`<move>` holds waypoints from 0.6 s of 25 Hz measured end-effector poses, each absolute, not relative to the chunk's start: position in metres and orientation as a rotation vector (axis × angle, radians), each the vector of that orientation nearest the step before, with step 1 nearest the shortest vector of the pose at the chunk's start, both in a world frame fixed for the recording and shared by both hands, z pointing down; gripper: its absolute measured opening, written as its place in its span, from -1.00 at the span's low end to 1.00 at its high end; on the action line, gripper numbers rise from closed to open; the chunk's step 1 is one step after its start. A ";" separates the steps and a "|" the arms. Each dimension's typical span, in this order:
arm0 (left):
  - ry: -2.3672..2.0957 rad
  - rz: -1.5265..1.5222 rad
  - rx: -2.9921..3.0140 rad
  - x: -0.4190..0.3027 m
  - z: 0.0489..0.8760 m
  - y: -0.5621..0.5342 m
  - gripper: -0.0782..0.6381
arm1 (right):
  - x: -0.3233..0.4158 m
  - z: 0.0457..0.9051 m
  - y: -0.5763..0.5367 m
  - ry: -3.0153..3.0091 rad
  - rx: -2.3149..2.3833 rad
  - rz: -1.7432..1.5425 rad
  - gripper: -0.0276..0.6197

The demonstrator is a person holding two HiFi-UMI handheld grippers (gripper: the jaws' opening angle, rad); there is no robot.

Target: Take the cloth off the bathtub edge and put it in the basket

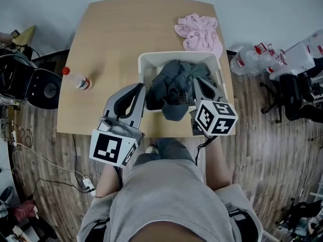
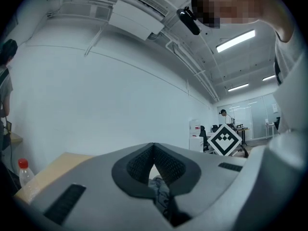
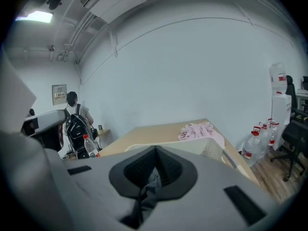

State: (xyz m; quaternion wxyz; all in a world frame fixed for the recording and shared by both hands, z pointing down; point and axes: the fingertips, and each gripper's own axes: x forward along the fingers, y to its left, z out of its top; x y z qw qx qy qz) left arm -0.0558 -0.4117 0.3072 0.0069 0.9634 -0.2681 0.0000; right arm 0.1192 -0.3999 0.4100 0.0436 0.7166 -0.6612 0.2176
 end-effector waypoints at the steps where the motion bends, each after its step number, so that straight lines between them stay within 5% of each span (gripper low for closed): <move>1: -0.831 -0.005 3.018 -0.057 0.306 -0.408 -0.74 | 0.116 0.404 -0.395 -2.027 2.197 0.639 -0.89; 15: -0.712 -0.040 3.058 -0.067 0.303 -0.353 -0.74 | 0.081 0.352 -0.331 -2.145 2.262 0.425 -0.89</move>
